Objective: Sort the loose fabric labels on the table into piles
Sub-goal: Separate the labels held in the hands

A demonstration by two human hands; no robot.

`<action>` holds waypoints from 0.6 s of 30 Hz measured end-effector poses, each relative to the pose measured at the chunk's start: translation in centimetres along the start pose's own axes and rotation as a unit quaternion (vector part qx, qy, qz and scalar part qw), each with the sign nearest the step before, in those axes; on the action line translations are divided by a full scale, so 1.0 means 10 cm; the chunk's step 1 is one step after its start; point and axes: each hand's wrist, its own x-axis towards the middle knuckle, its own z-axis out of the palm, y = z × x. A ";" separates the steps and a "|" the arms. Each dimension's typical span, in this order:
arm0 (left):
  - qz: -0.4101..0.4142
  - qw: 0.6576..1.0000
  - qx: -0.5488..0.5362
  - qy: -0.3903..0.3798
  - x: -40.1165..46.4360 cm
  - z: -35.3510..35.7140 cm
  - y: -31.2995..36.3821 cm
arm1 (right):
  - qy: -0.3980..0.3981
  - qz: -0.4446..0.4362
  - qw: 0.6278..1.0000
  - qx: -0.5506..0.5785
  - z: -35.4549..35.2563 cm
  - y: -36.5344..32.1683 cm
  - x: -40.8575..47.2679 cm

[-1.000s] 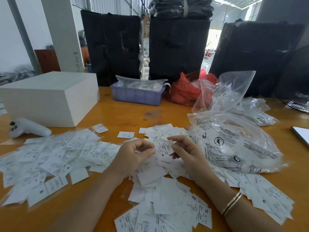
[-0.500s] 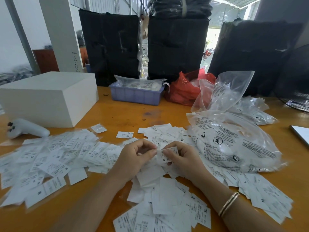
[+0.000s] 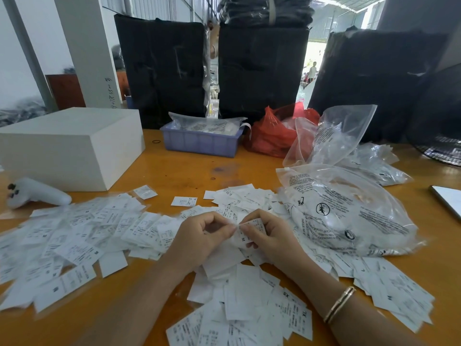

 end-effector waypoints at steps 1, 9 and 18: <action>0.006 1.000 -0.003 0.005 0.00 0.00 0.00 | -0.002 -0.002 1.000 -0.001 0.00 -0.01 0.00; -0.001 1.000 0.012 -0.018 -0.01 0.02 0.01 | -0.009 0.003 1.000 -0.016 0.00 -0.01 -0.01; 0.030 1.000 0.008 0.002 -0.02 0.01 0.01 | -0.004 0.043 0.999 0.017 0.01 0.00 0.00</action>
